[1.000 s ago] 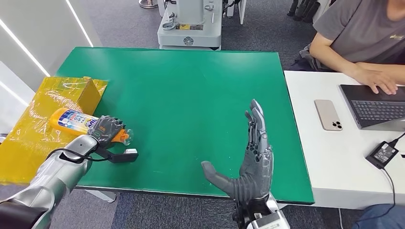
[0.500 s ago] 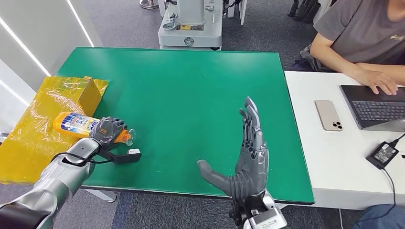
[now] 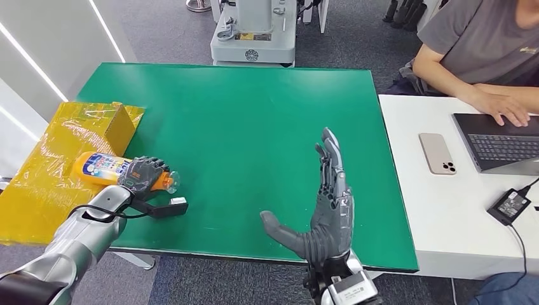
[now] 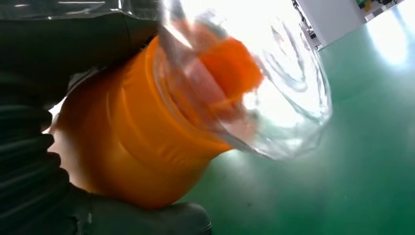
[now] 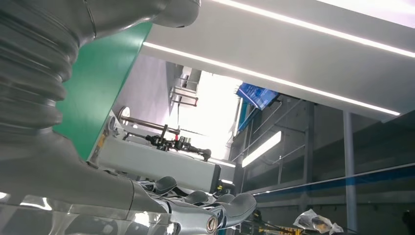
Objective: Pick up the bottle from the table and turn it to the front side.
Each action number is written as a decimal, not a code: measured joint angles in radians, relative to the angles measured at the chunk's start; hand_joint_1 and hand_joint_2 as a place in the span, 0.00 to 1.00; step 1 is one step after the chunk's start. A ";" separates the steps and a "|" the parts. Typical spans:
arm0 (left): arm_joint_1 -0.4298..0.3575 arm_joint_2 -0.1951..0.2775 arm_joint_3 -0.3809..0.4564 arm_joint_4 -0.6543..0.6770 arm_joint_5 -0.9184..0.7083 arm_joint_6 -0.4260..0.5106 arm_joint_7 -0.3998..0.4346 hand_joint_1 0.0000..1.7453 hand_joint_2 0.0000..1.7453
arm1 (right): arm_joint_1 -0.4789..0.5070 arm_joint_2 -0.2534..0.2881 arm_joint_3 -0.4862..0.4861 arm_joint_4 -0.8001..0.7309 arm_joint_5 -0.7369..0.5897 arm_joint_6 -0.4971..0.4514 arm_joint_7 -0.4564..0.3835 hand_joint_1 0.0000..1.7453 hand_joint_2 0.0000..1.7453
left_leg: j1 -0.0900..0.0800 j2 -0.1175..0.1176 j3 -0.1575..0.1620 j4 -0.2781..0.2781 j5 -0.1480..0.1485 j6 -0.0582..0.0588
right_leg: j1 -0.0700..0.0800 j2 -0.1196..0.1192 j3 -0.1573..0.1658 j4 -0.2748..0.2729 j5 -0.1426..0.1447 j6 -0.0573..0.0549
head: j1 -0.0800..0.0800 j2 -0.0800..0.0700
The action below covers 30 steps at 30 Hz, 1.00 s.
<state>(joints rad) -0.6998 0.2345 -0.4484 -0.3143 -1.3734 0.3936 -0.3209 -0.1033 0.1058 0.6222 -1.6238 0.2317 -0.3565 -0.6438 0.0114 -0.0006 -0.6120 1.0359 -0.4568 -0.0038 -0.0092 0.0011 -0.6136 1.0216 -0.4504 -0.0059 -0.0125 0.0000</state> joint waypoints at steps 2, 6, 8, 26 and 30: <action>0.000 -0.001 0.001 0.000 -0.002 -0.007 0.007 0.00 1.00 | -0.002 0.000 0.001 0.003 -0.001 -0.001 -0.002 0.00 1.00 | 0.000 0.000 0.000 0.000 0.000 0.000 | 0.000 0.000 0.000 0.000 0.000 0.000 | 0.000 0.000; -0.004 -0.001 0.002 0.000 -0.022 -0.027 0.021 0.00 1.00 | -0.007 0.000 0.004 0.009 -0.008 -0.003 -0.005 0.00 1.00 | 0.000 0.000 0.002 0.000 0.000 0.000 | 0.000 0.000 0.001 0.000 0.000 0.000 | 0.000 0.000; -0.005 0.002 0.002 0.000 -0.032 -0.030 0.026 0.00 1.00 | -0.009 0.000 0.006 0.011 -0.011 -0.005 -0.005 0.00 1.00 | 0.000 0.001 0.002 0.000 0.000 0.000 | 0.000 0.001 0.001 0.001 0.000 0.000 | 0.000 0.000; -0.020 0.061 0.002 0.000 -0.073 -0.057 0.047 0.00 1.00 | -0.004 -0.012 0.007 0.010 -0.011 -0.021 -0.007 0.00 1.00 | 0.000 0.002 0.004 -0.001 0.001 -0.003 | 0.000 0.002 0.000 0.002 -0.001 -0.002 | 0.000 0.000; -0.034 0.089 0.002 0.000 -0.092 -0.054 0.051 0.00 1.00 | 0.010 -0.015 0.006 0.002 -0.002 -0.030 -0.010 0.00 1.00 | 0.000 0.001 0.003 -0.001 0.001 -0.003 | 0.000 0.002 -0.001 0.002 -0.001 -0.003 | 0.000 0.000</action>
<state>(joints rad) -0.7339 0.3230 -0.4467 -0.3143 -1.4656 0.3396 -0.2703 -0.0929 0.0908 0.6285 -1.6219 0.2296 -0.3867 -0.6538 0.0118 0.0009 -0.6092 1.0345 -0.4558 -0.0068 -0.0090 0.0034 -0.6144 1.0232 -0.4512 -0.0084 -0.0126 0.0000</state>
